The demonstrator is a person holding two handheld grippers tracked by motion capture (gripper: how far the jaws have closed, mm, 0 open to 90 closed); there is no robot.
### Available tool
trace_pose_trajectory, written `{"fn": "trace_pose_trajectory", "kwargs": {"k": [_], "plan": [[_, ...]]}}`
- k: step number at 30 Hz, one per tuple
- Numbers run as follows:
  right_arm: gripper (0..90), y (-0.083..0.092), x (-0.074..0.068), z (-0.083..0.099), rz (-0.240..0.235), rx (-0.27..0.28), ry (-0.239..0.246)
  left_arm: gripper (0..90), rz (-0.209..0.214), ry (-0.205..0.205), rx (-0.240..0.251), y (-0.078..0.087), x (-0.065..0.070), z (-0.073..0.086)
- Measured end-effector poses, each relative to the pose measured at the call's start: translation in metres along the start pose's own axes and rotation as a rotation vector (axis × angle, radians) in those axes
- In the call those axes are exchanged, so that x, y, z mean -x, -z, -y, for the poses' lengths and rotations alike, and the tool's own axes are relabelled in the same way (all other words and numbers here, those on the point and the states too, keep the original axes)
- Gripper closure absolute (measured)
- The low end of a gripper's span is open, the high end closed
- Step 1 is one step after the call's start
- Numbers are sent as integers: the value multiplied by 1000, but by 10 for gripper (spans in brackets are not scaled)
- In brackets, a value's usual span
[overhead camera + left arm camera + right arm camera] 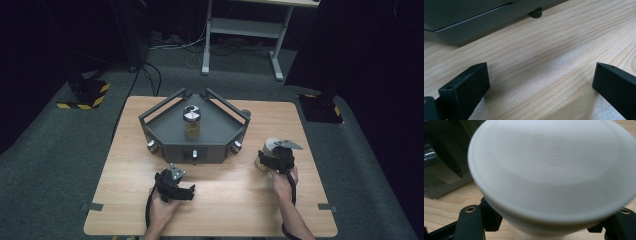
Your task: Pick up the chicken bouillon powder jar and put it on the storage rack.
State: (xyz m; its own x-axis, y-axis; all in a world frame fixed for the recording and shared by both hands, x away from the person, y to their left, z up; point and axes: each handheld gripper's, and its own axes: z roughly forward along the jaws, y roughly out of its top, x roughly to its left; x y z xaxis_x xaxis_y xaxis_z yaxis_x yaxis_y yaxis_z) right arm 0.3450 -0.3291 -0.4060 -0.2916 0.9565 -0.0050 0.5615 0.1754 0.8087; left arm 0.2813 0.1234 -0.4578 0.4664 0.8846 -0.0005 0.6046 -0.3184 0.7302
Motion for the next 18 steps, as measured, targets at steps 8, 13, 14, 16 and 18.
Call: {"fn": "trace_pose_trajectory", "kwargs": {"k": [8,13,14,16,18], "plan": [[317,1,0,-2,0,-6,7,10,0,0,0,0,0,0],[320,1,2,-5,-7,-13,13,10,0,0,0,0,0,0],[320,1,2,-5,-8,-14,14,10,0,0,0,0,0,0],[320,1,3,-6,-11,-17,15,10,0,0,0,0,0,0],[320,2,3,-6,-11,-17,16,10,0,0,0,0,0,0]]}}
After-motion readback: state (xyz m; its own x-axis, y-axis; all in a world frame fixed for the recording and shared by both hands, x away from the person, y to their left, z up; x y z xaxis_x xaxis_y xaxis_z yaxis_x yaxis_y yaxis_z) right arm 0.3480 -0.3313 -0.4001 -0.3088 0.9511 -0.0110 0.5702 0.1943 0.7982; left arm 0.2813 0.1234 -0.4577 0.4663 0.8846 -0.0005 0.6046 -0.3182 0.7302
